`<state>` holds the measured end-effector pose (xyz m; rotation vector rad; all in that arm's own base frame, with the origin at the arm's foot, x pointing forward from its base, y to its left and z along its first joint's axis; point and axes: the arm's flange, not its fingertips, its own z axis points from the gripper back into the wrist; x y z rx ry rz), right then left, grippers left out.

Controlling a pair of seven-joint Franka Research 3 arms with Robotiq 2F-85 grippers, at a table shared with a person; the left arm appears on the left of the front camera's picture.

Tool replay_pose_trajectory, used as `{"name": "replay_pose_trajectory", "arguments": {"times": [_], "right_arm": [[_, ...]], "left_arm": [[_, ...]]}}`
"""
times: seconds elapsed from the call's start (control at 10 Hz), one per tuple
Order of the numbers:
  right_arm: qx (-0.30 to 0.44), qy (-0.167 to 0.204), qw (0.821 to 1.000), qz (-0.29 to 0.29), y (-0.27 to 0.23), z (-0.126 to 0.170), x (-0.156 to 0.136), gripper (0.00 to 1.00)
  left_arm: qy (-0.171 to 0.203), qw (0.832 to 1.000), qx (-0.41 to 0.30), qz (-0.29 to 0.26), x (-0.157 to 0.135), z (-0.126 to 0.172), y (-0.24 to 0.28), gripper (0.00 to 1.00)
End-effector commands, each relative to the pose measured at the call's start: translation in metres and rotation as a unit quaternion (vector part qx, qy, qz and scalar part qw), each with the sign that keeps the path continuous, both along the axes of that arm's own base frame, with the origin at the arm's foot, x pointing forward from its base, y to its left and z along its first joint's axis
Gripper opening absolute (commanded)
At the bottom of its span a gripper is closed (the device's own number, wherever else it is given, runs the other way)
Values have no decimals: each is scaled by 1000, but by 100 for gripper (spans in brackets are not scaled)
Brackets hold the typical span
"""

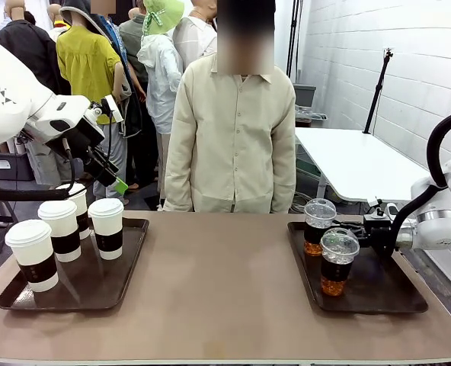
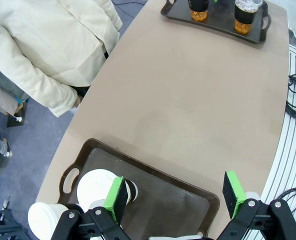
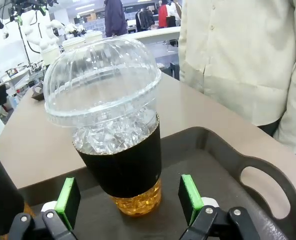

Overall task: Distribute the coffee onto the tray.
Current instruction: Pick up another iced Americano from the middle of the table and place it on the right Handle tray.

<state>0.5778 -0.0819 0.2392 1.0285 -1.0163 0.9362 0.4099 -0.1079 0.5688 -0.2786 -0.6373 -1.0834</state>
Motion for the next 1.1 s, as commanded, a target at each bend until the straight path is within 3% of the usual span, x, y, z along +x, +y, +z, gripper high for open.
{"name": "replay_pose_trajectory", "arguments": {"times": [0.0, 1.0], "right_arm": [[0, -1, 1000, 0, 0, 1, 1, 100], [0, -1, 1000, 0, 0, 1, 1, 100]], "left_arm": [[2, 1000, -5, -2, 1, 0, 1, 100], [2, 1000, -5, -2, 1, 0, 1, 100]]}}
